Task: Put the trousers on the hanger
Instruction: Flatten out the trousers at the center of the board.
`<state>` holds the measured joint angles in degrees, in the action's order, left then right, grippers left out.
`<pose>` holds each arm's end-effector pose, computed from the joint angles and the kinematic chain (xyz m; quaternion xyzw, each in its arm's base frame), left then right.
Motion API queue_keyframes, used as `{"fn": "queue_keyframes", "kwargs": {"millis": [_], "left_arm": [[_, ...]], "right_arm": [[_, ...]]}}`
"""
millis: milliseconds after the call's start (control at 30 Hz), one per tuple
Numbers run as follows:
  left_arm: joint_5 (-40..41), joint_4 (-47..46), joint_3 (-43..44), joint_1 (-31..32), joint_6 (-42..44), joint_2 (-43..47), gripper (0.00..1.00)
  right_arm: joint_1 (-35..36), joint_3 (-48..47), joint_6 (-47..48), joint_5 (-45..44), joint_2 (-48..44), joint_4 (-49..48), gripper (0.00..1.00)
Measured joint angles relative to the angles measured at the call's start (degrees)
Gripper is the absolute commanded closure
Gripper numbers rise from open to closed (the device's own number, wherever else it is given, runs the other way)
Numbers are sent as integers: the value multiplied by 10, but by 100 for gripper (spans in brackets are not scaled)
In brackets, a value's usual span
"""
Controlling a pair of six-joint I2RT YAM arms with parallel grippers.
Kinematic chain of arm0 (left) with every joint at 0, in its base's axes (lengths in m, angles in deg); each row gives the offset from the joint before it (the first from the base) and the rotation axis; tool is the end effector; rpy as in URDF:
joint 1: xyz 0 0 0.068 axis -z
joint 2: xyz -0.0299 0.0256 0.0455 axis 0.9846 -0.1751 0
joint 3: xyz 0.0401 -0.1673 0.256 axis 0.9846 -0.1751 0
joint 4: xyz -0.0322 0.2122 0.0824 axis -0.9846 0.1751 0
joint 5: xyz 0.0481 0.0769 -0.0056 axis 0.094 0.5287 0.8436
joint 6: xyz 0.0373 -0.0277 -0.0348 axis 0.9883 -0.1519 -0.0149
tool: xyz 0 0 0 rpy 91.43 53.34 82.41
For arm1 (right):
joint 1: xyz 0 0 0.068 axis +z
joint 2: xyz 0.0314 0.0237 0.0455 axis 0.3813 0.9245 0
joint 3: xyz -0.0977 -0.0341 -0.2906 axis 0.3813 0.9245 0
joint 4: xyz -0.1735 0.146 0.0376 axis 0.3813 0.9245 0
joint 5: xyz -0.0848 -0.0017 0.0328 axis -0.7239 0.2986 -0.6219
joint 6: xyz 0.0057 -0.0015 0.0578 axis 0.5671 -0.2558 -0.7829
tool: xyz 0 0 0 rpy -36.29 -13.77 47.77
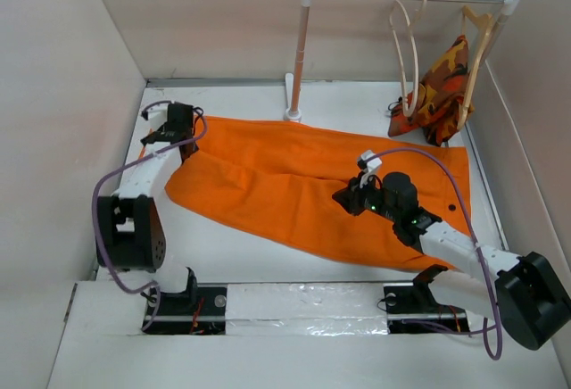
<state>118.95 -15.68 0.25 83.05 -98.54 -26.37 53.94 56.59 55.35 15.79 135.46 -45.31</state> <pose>0.2923 0.0053 0.3226 -0.3036 0.8373 0.1238 0.4375 0.1495 0.1059 0.2572 -0.2298 0.7728 0.3202 0.4975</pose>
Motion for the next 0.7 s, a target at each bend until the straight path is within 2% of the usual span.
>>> {"fn": "queue_keyframes", "kwargs": {"millis": [133,300,433,500,567,700], "left_arm": [[15,13,-10,0,-3,-54,44],[54,10,-10,-29,-26,-43,50],[58,-14,-24,-82,-37,-21,54],[33,-34,-37,-112,-37,-12,58],[6,-43,-42,-137,-36,-17,67],[-68,-57,-33,-155,-31,-78,65]], "right_arm": [[2,0,0,0,0,0,79],[8,0,0,0,-1,1,79],[12,0,0,0,-7,2,79],[15,0,0,0,-9,2,79],[15,0,0,0,-10,2,80],[17,0,0,0,-12,2,79]]}}
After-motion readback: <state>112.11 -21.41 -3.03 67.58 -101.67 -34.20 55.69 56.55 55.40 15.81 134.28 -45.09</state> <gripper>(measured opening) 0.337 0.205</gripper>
